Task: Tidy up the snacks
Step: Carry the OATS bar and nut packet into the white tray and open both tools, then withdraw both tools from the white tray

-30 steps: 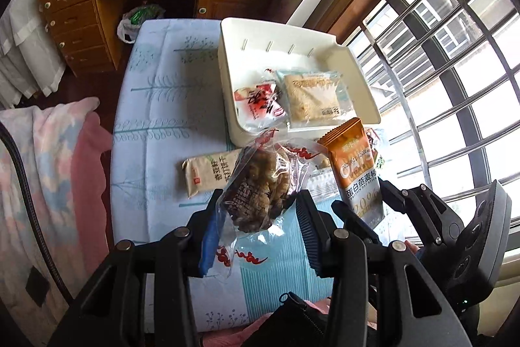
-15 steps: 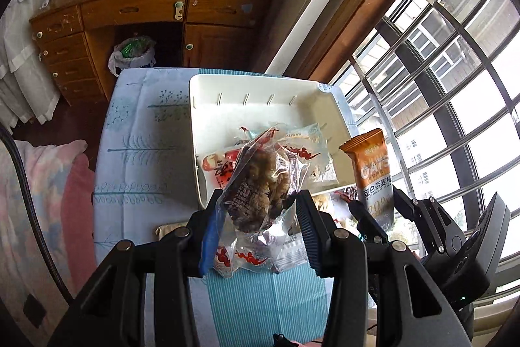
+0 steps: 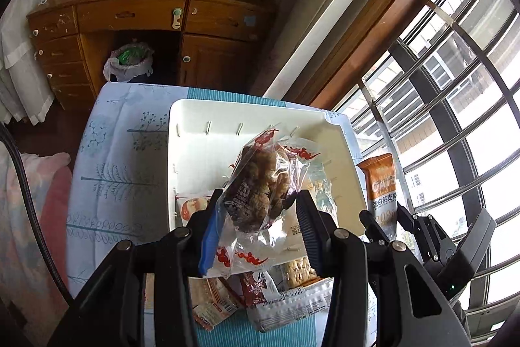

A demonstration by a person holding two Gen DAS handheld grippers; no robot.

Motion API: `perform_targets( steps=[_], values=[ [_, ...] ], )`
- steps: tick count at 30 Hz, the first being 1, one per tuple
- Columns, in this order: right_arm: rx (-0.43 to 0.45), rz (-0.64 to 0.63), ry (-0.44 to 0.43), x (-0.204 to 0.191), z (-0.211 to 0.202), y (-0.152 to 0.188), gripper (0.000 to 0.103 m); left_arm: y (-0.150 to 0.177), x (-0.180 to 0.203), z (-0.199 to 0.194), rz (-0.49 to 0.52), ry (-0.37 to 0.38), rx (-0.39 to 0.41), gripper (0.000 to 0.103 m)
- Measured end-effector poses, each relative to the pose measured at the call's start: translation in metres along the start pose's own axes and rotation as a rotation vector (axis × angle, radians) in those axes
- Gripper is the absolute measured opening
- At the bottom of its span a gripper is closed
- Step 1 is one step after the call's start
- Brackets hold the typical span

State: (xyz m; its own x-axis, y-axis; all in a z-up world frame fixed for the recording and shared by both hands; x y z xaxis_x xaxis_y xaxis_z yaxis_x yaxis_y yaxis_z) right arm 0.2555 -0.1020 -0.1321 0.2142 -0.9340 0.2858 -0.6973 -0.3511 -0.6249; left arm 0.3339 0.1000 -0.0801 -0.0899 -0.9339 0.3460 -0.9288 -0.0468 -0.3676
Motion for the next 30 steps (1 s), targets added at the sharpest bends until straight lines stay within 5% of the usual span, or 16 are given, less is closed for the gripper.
perform_targets(
  steps=[16, 21, 30],
  values=[
    [-0.095, 0.116, 0.010, 0.031, 0.080, 0.017, 0.042, -0.007, 0.005, 0.063, 0.004, -0.024, -0.009, 0.044],
    [-0.109, 0.121, 0.032, 0.029, 0.084, 0.019, 0.046, -0.004, 0.007, 0.062, 0.025, -0.074, -0.017, 0.056],
    [-0.089, 0.167, 0.050, 0.031, 0.056, 0.015, 0.061, 0.005, 0.008, 0.028, 0.049, -0.077, -0.006, 0.060]
  ],
)
Point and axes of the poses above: each gripper's, at about its wrist camera, not at the fingertips, and z roughly the way its jaws point, x to its right, y to its underside, the point moved 1 cm from there along z, roughly the way its jaws point, and after that the axes turned 8 degrees about -x, right-handed, at the moved point
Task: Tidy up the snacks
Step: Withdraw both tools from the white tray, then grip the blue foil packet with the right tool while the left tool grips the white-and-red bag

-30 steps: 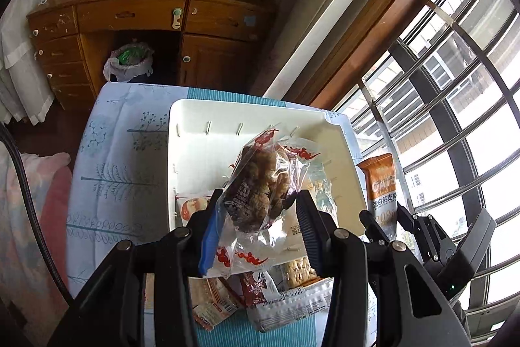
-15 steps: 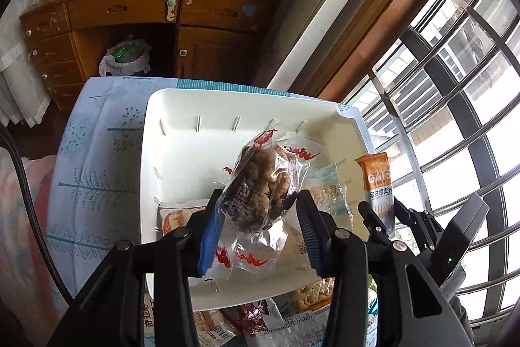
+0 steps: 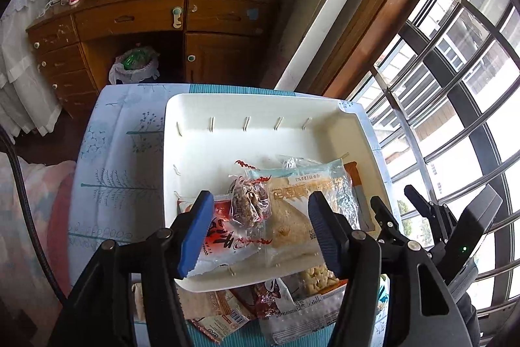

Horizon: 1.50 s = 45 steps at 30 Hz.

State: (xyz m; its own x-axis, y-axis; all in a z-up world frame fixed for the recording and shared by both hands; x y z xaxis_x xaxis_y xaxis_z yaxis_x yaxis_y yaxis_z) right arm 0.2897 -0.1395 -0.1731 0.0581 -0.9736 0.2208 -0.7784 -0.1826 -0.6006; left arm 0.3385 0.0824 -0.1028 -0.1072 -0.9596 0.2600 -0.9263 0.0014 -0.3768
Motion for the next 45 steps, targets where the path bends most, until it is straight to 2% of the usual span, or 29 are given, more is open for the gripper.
perform_targets(
  steps=[4, 7, 15, 19, 22, 28, 33, 36, 39, 45],
  values=[
    [0.010, 0.035, 0.015, 0.003, -0.021, 0.002, 0.061, 0.008, 0.001, -0.021, 0.025, 0.010, -0.001, 0.061],
    [0.014, 0.079, 0.024, 0.006, -0.038, 0.006, 0.061, 0.017, 0.002, -0.036, 0.056, 0.020, 0.005, 0.068],
    [0.023, 0.224, 0.050, 0.011, -0.081, 0.029, 0.061, 0.049, 0.012, -0.068, 0.183, 0.066, 0.008, 0.069],
    [0.012, 0.293, 0.066, 0.013, -0.100, 0.046, 0.061, 0.065, 0.015, -0.083, 0.250, 0.083, 0.015, 0.081],
    [0.009, 0.347, 0.072, 0.015, -0.113, 0.060, 0.061, 0.074, 0.016, -0.090, 0.293, 0.096, 0.013, 0.081],
    [-0.013, 0.423, 0.099, 0.015, -0.130, 0.089, 0.061, 0.089, 0.013, -0.089, 0.323, 0.117, -0.018, 0.081],
    [-0.045, 0.484, 0.090, 0.015, -0.137, 0.115, 0.061, 0.098, 0.017, -0.087, 0.353, 0.130, -0.038, 0.082],
    [-0.078, 0.508, 0.080, 0.014, -0.135, 0.129, 0.061, 0.103, 0.021, -0.083, 0.374, 0.133, -0.058, 0.082],
    [-0.114, 0.526, 0.068, 0.014, -0.132, 0.141, 0.061, 0.108, 0.027, -0.075, 0.394, 0.129, -0.082, 0.087],
    [-0.176, 0.537, 0.040, 0.018, -0.119, 0.163, 0.062, 0.115, 0.042, -0.048, 0.421, 0.110, -0.160, 0.088]
  ],
)
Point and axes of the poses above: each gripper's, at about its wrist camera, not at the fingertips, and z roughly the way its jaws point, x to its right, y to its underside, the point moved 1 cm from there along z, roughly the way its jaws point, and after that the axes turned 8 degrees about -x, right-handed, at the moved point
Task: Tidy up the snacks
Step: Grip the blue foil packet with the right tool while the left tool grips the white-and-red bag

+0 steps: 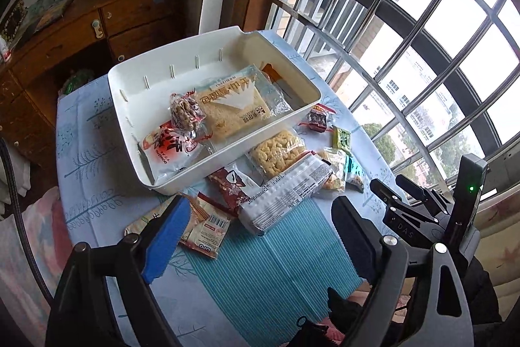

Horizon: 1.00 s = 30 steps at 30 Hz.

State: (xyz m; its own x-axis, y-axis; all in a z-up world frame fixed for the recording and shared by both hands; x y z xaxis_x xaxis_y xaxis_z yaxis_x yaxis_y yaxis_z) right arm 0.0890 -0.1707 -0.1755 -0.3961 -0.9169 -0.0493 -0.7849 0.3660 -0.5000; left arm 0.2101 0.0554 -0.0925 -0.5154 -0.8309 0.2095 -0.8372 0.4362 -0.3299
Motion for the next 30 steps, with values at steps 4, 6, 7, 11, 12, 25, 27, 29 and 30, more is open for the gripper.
perform_targets(
  steps=[4, 6, 7, 11, 12, 25, 27, 29, 30],
  values=[
    [-0.039, 0.000, -0.020, 0.010, 0.012, 0.006, 0.062, -0.007, 0.010, 0.021, 0.008, -0.022, -0.052, 0.088],
    [-0.066, -0.008, -0.026, 0.014, 0.020, 0.007, 0.062, -0.011, 0.017, 0.032, 0.007, -0.025, -0.083, 0.088],
    [-0.081, -0.012, -0.033, 0.016, 0.024, 0.008, 0.062, -0.014, 0.021, 0.037, 0.009, -0.029, -0.096, 0.088],
    [-0.118, -0.030, -0.076, 0.024, 0.036, 0.008, 0.062, -0.022, 0.035, 0.059, 0.029, -0.059, -0.150, 0.088],
    [-0.123, -0.040, -0.082, 0.026, 0.039, 0.008, 0.062, -0.024, 0.039, 0.066, 0.037, -0.070, -0.165, 0.088],
    [-0.173, -0.293, -0.054, 0.036, 0.081, 0.009, 0.062, -0.030, 0.069, 0.146, 0.103, -0.190, -0.325, 0.088],
    [-0.178, -0.327, -0.056, 0.037, 0.086, 0.009, 0.062, -0.031, 0.072, 0.157, 0.103, -0.204, -0.347, 0.088],
    [-0.184, -0.358, -0.064, 0.038, 0.090, 0.008, 0.062, -0.033, 0.073, 0.169, 0.089, -0.205, -0.367, 0.088],
    [-0.188, -0.374, -0.067, 0.038, 0.092, 0.008, 0.062, -0.034, 0.073, 0.174, 0.082, -0.201, -0.376, 0.088]
  ],
)
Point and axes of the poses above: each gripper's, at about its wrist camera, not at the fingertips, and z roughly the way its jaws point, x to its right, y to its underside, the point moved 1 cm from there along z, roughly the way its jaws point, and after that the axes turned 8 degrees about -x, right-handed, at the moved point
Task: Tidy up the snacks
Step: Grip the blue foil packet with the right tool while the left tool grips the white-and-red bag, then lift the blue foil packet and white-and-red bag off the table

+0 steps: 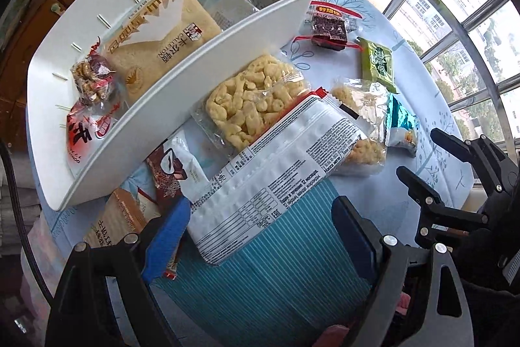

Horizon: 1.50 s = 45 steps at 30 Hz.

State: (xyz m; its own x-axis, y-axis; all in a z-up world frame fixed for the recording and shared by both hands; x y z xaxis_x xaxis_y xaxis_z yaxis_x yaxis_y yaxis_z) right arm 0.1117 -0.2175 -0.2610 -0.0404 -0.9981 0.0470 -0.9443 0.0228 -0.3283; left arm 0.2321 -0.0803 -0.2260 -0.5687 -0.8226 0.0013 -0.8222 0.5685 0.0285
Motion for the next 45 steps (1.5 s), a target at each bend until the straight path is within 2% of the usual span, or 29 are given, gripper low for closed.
perform_targets(
  steps=[11, 19, 24, 27, 30, 34, 37, 45],
  values=[
    [0.011, -0.136, -0.010, 0.007, 0.012, -0.012, 0.062, -0.027, 0.007, 0.036, -0.024, -0.030, -0.089, 0.088],
    [0.015, -0.154, -0.039, 0.012, 0.023, -0.024, 0.062, -0.047, 0.020, 0.047, 0.026, -0.052, -0.113, 0.092],
    [0.011, -0.161, -0.055, 0.012, 0.029, -0.029, 0.062, -0.059, 0.025, 0.057, 0.030, -0.035, -0.115, 0.094],
    [0.010, -0.155, -0.063, 0.015, 0.032, -0.032, 0.060, -0.056, 0.024, 0.066, 0.019, -0.021, -0.115, 0.094],
    [0.011, -0.151, -0.072, 0.016, 0.032, -0.034, 0.051, -0.057, 0.025, 0.068, 0.022, -0.013, -0.101, 0.093],
    [0.008, -0.148, -0.081, 0.016, 0.032, -0.034, 0.046, -0.056, 0.025, 0.069, 0.025, -0.007, -0.086, 0.092],
    [0.000, -0.136, -0.088, 0.017, 0.031, -0.034, 0.042, -0.042, 0.021, 0.062, 0.026, -0.015, -0.075, 0.089],
    [-0.002, -0.109, -0.087, 0.016, 0.021, -0.032, 0.040, -0.015, 0.019, 0.051, 0.011, -0.017, -0.056, 0.076]
  ],
)
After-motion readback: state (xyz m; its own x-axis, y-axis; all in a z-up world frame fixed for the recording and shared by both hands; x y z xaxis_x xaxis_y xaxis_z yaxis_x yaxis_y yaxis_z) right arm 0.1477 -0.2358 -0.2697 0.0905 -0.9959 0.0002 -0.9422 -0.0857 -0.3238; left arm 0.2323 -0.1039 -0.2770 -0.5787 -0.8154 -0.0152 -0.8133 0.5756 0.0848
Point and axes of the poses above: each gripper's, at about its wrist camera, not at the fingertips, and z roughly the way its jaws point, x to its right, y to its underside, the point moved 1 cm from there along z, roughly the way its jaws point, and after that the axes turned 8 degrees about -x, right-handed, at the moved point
